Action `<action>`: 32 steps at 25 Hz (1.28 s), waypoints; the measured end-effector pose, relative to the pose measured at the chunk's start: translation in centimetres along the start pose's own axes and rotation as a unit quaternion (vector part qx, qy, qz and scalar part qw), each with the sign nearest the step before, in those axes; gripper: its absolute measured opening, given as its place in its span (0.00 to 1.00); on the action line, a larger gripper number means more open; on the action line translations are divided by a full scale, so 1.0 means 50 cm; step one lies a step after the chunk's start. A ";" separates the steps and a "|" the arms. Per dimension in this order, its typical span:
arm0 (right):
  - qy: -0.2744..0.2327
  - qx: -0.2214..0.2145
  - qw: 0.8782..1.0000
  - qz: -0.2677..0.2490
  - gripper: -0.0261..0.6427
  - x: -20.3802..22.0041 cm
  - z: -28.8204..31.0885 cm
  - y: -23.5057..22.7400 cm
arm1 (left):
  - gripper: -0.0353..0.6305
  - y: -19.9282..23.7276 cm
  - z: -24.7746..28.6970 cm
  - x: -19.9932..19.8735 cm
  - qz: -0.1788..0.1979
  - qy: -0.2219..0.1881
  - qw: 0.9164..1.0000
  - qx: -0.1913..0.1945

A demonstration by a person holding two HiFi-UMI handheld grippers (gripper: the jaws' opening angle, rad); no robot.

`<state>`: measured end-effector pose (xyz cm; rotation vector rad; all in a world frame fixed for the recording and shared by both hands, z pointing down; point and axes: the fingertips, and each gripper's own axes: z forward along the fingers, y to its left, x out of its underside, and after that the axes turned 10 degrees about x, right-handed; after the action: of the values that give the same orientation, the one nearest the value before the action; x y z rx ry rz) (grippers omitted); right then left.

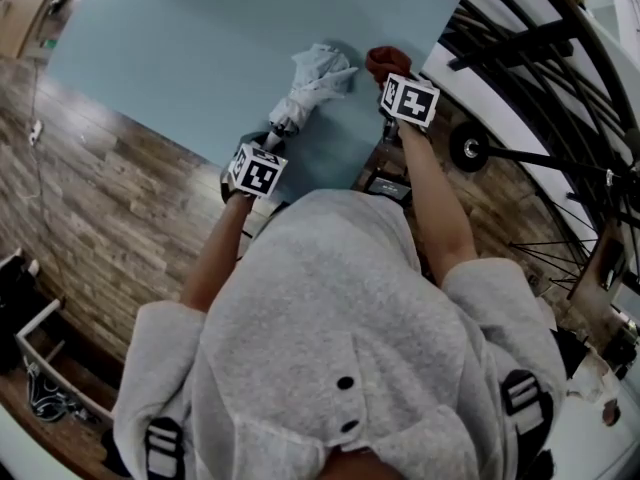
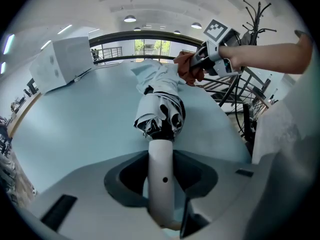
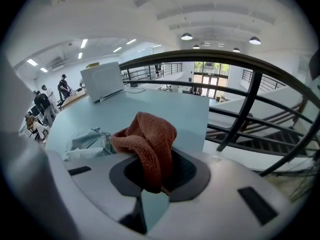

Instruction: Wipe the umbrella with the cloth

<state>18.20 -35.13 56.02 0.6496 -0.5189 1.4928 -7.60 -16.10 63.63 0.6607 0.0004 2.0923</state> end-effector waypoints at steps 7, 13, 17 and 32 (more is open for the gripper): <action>0.041 -0.049 0.997 -0.036 0.15 0.064 0.025 0.114 | 0.29 0.009 -0.002 -0.001 0.003 -0.004 1.000 -0.001; 0.053 -0.088 0.992 -0.067 0.15 0.094 0.014 0.165 | 0.29 0.018 -0.001 -0.009 0.009 -0.005 1.000 -0.004; 0.059 -0.110 0.988 -0.097 0.15 0.110 -0.012 0.199 | 0.29 0.017 -0.007 -0.002 0.003 -0.001 1.000 -0.001; 0.070 -0.166 0.970 -0.160 0.15 0.172 -0.062 0.270 | 0.29 0.009 -0.002 -0.011 0.002 -0.013 1.000 0.005</action>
<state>4.75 -27.17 60.60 0.3408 -0.5135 1.1050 -7.75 -16.78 63.40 0.6945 -0.0058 2.0884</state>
